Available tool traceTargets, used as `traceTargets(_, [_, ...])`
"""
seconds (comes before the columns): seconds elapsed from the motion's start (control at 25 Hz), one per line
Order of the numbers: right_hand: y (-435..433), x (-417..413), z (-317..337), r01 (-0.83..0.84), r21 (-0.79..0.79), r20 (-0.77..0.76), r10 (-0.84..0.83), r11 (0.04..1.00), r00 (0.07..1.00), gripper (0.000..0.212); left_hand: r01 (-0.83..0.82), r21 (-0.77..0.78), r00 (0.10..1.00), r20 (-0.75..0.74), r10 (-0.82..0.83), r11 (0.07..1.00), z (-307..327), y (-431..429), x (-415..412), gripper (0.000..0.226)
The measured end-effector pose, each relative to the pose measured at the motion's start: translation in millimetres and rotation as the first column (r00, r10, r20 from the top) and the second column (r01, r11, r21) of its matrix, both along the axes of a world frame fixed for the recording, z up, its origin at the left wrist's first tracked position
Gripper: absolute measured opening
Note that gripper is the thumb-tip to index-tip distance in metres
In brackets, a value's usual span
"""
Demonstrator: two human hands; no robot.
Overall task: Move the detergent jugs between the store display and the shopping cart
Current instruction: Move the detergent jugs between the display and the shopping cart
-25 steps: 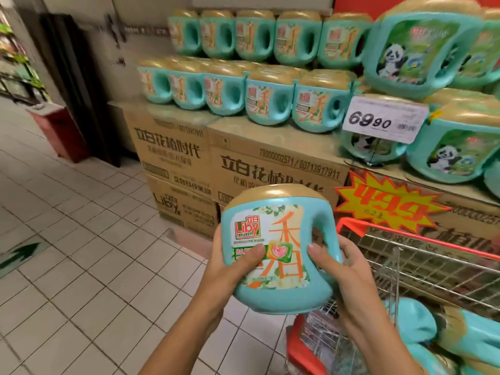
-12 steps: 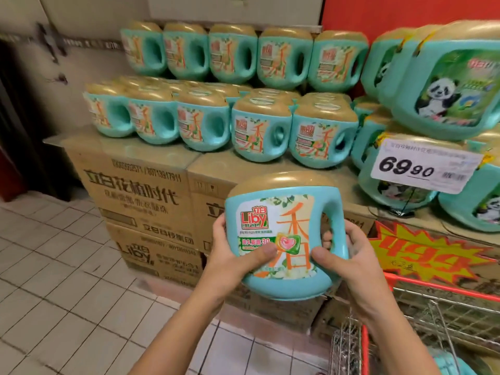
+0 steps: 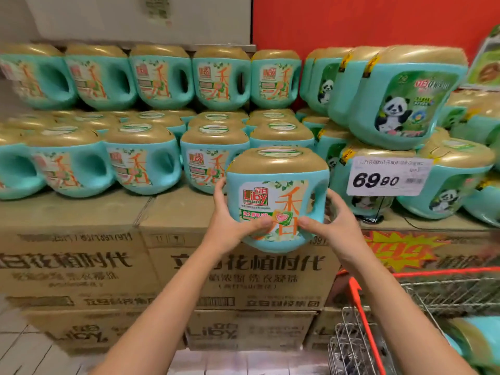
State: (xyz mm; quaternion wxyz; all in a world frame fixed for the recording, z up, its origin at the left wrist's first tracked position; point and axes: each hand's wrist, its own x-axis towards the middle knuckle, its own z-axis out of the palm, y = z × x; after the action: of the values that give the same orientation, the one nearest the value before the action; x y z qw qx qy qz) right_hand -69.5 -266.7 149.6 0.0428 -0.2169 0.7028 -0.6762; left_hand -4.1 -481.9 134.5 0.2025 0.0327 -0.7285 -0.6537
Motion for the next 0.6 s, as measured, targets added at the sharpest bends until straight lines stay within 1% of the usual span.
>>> traceTargets(0.12, [-5.1,-17.4,-10.6,0.036,0.031,-0.036,-0.035,0.999,0.999,0.083,0.037,-0.039,0.999,0.013,-0.036,0.999,-7.0,-9.8,-25.0,0.125])
traceTargets(0.24, [-10.1,-30.7,-22.8,0.046,0.018,-0.048,-0.045,0.999,0.998,0.079,0.026,-0.026,0.999,0.019,-0.025,0.999,-17.6,-13.8,-41.7,0.128])
traceTargets(0.32, [-14.7,-37.4,-29.8,0.072,0.007,-0.045,-0.071,0.997,0.996,0.078,0.021,-0.016,1.0,0.019,-0.021,1.0,-23.0,-14.2,-50.9,0.126])
traceTargets(0.4, [-17.7,-44.0,-37.9,0.101,0.006,-0.029,-0.1,0.995,0.995,0.078,-0.003,-0.005,0.999,0.038,0.003,1.0,-26.7,-14.8,-57.3,0.118])
traceTargets(0.48, [-18.6,-54.1,-43.0,0.125,0.004,0.0,-0.125,0.992,0.992,0.079,-0.043,-0.027,0.997,0.061,0.045,0.999,-26.3,-14.3,-62.9,0.109])
traceTargets(0.52, [-19.0,-60.1,-43.9,0.135,0.008,0.013,-0.135,0.991,0.991,0.082,-0.07,-0.053,0.995,0.065,0.073,0.996,-25.9,-13.3,-66.4,0.108])
traceTargets(0.6, [-20.3,-70.6,-45.7,0.177,0.035,0.03,-0.178,0.984,0.984,0.088,-0.134,-0.122,0.987,0.07,0.144,0.983,-27.9,-9.9,-75.6,0.119])
